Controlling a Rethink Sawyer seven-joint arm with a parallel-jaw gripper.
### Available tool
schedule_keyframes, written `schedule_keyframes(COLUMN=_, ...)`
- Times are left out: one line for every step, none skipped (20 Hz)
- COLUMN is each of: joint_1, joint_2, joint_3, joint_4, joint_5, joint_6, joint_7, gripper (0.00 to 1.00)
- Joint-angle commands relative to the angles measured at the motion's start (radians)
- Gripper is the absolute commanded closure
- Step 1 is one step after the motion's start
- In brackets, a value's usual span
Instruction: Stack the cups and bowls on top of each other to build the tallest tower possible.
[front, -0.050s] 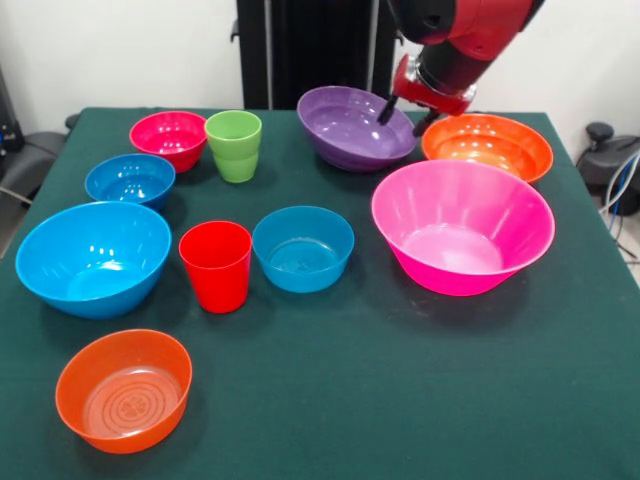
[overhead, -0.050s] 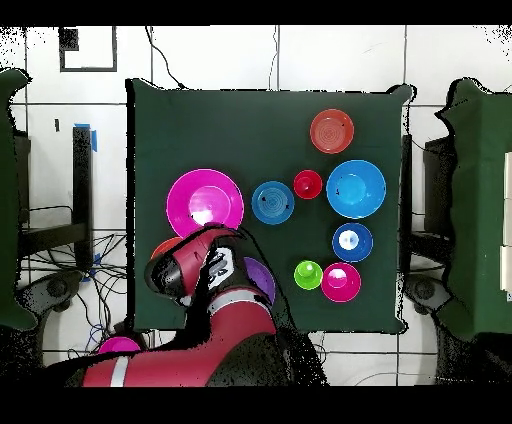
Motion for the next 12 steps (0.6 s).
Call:
schedule_keyframes(joint_1=0.009, joint_2=0.052, joint_3=-0.025, joint_4=-0.099, joint_5=0.004, joint_6=0.003, joint_7=0.064, gripper=0.0)
schedule_keyframes(joint_1=0.007, joint_2=0.054, joint_3=-0.028, joint_4=-0.101, joint_5=0.004, joint_6=0.001, joint_7=0.06, gripper=0.0)
schedule_keyframes(joint_1=0.007, joint_2=0.052, joint_3=-0.031, joint_4=-0.1, joint_5=0.005, joint_6=0.0, joint_7=0.058, gripper=0.0)
schedule_keyframes(joint_1=0.007, joint_2=0.047, joint_3=-0.033, joint_4=-0.094, joint_5=0.008, joint_6=0.0, joint_7=0.055, gripper=0.0)
schedule_keyframes(joint_1=0.007, joint_2=0.044, joint_3=-0.032, joint_4=-0.093, joint_5=0.007, joint_6=0.003, joint_7=0.048, gripper=0.0)
schedule_keyframes(joint_1=0.01, joint_2=0.042, joint_3=-0.034, joint_4=-0.088, joint_5=0.007, joint_6=0.001, joint_7=0.048, gripper=0.0)
schedule_keyframes(joint_1=0.011, joint_2=0.041, joint_3=-0.036, joint_4=-0.088, joint_5=0.006, joint_6=0.004, joint_7=0.044, gripper=0.0)
schedule_keyframes(joint_1=0.012, joint_2=0.041, joint_3=-0.036, joint_4=-0.085, joint_5=0.004, joint_6=0.0, joint_7=0.039, gripper=0.0)
schedule_keyframes(joint_1=0.01, joint_2=0.041, joint_3=-0.035, joint_4=-0.084, joint_5=0.004, joint_6=-0.002, joint_7=0.033, gripper=0.0)
schedule_keyframes(joint_1=0.01, joint_2=0.041, joint_3=-0.037, joint_4=-0.079, joint_5=0.006, joint_6=-0.007, joint_7=0.034, gripper=0.0)
schedule_keyframes(joint_1=0.01, joint_2=0.038, joint_3=-0.038, joint_4=-0.075, joint_5=0.01, joint_6=-0.01, joint_7=0.035, gripper=0.0)
schedule_keyframes(joint_1=0.011, joint_2=0.036, joint_3=-0.038, joint_4=-0.073, joint_5=0.011, joint_6=-0.009, joint_7=0.031, gripper=0.0)
